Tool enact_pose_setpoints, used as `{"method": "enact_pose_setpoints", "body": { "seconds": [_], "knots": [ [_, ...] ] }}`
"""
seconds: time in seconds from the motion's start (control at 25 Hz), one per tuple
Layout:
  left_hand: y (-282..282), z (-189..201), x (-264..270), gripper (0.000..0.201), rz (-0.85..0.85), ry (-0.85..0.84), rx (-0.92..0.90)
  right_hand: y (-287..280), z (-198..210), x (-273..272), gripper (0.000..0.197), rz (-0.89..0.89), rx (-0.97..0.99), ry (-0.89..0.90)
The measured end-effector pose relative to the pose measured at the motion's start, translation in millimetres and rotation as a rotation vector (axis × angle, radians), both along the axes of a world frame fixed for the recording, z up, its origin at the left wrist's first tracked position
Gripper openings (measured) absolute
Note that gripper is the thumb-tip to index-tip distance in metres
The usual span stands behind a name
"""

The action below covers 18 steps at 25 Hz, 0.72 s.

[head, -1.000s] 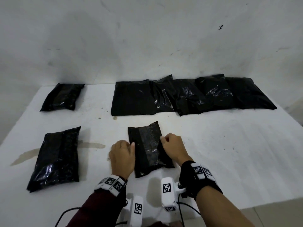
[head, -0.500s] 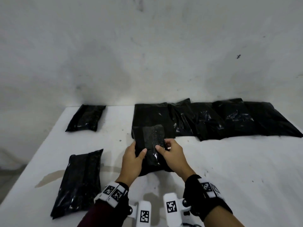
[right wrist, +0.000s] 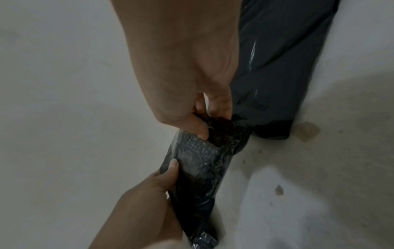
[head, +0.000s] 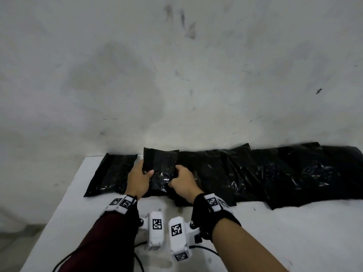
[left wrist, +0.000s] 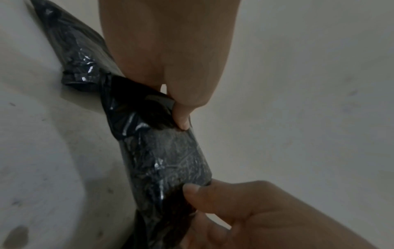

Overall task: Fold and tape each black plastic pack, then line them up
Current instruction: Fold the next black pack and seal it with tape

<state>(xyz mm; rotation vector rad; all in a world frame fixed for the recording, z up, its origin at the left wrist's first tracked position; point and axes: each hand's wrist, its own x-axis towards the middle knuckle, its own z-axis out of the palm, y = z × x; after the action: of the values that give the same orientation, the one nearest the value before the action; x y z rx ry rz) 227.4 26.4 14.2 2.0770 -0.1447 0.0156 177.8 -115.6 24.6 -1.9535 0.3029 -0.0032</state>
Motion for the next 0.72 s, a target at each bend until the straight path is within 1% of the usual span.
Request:
{"method": "enact_pose_setpoints", "body": {
  "seconds": [0.08, 0.12, 0.2, 0.28, 0.32, 0.44, 0.52, 0.56, 0.64, 0.68, 0.72],
  "knots": [
    [6, -17, 18, 0.064, 0.028, 0.042, 0.085, 6, -14, 20, 0.05, 0.01, -0.023, 0.062],
    [7, -26, 25, 0.065, 0.047, 0.051, 0.137, 9, -21, 29, 0.056, 0.015, -0.033, 0.093],
    [7, -45, 35, 0.06, 0.058, 0.08, 0.296, 14, -33, 38, 0.065, 0.04, -0.064, 0.147],
    [5, -57, 40, 0.059, -0.011, 0.113, 0.487, 16, -44, 43, 0.067, 0.058, -0.096, 0.156],
    [4, -61, 42, 0.058, -0.045, 0.119, 0.545, 18, -46, 44, 0.066, 0.058, -0.105, 0.149],
    [0, -54, 43, 0.057, -0.054, 0.145, 0.629, 18, -48, 46, 0.064, 0.068, -0.116, 0.122],
    [-7, -43, 36, 0.059, 0.002, 0.143, 0.707, 14, -44, 42, 0.065, 0.101, -0.07, 0.128],
    [-11, -38, 31, 0.06, 0.045, 0.125, 0.726, 11, -41, 38, 0.065, 0.123, -0.053, 0.131],
    [-20, -32, 17, 0.057, 0.106, 0.021, 0.656, 1, -33, 27, 0.059, 0.107, -0.015, 0.113],
    [-26, -32, 9, 0.048, 0.1, -0.063, 0.584, -7, -31, 20, 0.054, 0.057, -0.009, 0.089],
    [-33, -31, 0, 0.035, 0.077, -0.112, 0.508, -17, -28, 11, 0.049, -0.017, -0.019, 0.068]
  ]
}}
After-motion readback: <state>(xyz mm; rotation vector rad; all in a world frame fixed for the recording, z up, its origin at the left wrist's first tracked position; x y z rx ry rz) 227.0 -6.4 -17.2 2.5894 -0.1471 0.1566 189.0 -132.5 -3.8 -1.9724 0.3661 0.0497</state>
